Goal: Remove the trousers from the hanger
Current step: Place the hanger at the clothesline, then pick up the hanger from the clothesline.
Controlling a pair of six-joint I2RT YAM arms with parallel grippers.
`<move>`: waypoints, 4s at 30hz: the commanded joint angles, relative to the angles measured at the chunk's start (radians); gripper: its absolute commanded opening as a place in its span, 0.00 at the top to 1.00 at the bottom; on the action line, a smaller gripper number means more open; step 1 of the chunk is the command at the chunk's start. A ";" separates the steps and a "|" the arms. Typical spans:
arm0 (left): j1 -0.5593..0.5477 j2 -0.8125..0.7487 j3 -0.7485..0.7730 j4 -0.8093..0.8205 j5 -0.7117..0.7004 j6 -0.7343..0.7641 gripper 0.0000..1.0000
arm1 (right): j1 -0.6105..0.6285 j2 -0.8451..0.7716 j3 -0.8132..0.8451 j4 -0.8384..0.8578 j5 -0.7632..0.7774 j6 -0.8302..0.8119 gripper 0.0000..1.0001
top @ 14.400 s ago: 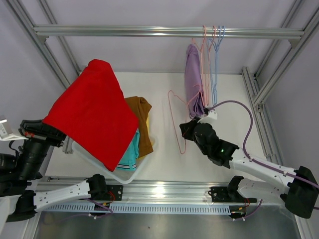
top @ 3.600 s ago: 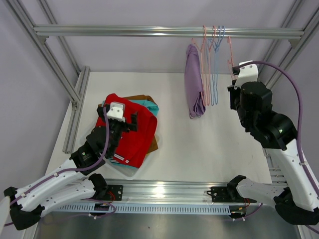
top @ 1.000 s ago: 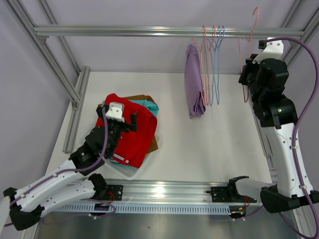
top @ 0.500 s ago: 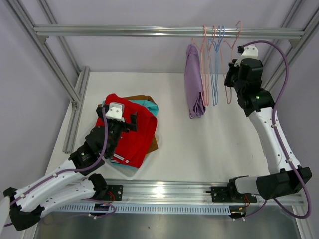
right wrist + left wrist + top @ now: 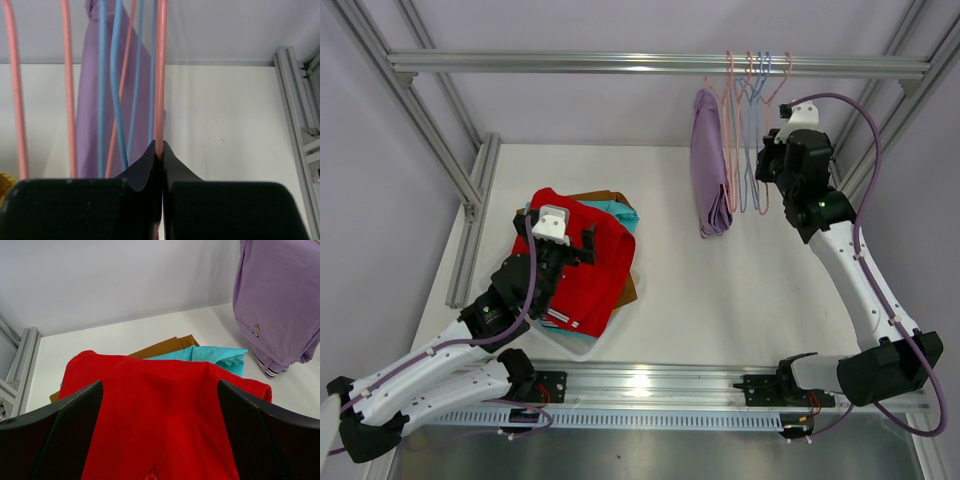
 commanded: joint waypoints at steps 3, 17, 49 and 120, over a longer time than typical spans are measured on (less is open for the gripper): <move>0.006 -0.010 0.039 0.016 0.015 -0.011 0.00 | 0.065 -0.009 -0.015 0.025 0.028 -0.011 1.00; 0.008 -0.013 0.042 0.017 0.016 -0.010 0.01 | 0.202 0.048 0.034 0.019 0.113 -0.049 1.00; 0.006 -0.010 0.044 0.017 0.021 -0.014 0.01 | 0.268 -0.145 0.160 -0.084 0.231 -0.042 0.37; 0.008 -0.024 0.048 0.016 0.021 -0.014 0.01 | 0.321 0.105 0.215 -0.076 0.117 0.035 0.42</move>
